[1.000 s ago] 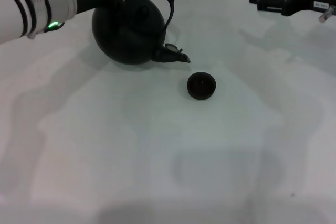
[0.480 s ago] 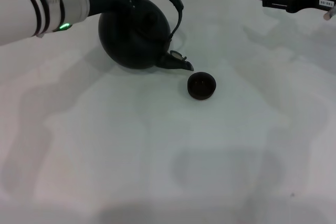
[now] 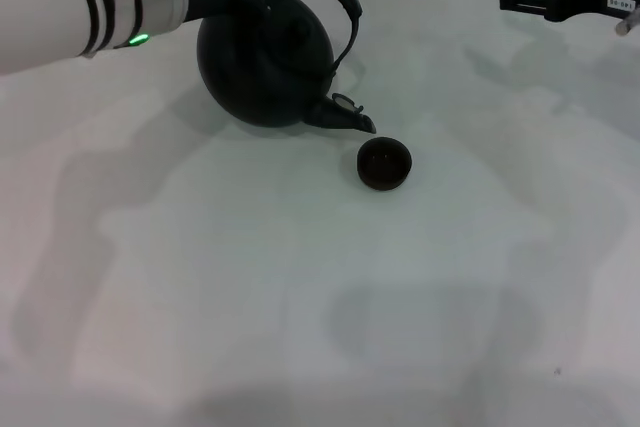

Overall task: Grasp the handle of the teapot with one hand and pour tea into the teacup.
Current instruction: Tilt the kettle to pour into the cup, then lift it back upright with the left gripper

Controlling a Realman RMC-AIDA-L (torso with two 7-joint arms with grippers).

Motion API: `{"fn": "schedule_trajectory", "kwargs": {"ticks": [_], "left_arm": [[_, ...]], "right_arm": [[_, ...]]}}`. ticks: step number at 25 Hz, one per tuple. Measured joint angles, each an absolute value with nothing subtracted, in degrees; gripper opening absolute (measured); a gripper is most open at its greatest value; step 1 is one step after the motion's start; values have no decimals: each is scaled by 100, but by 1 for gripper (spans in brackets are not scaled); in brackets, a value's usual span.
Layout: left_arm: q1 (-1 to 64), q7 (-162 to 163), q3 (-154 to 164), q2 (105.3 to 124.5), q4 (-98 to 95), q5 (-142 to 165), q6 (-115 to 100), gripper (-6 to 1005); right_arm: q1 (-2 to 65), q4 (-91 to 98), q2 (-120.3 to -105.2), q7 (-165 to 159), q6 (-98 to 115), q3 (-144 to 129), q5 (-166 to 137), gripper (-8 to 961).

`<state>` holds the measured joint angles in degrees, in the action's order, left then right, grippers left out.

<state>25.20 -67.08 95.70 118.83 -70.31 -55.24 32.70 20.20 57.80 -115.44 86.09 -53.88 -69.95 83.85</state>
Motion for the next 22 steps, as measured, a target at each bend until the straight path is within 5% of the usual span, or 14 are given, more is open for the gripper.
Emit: {"fn": "schedule_trajectory", "kwargs": {"ticks": [22], "left_arm": [[2690, -6104, 9908, 11883, -7205, -4625, 3355, 131]], "right_arm": [[2077, 5704, -11531, 8613, -5290, -6996, 8391, 840]]}}
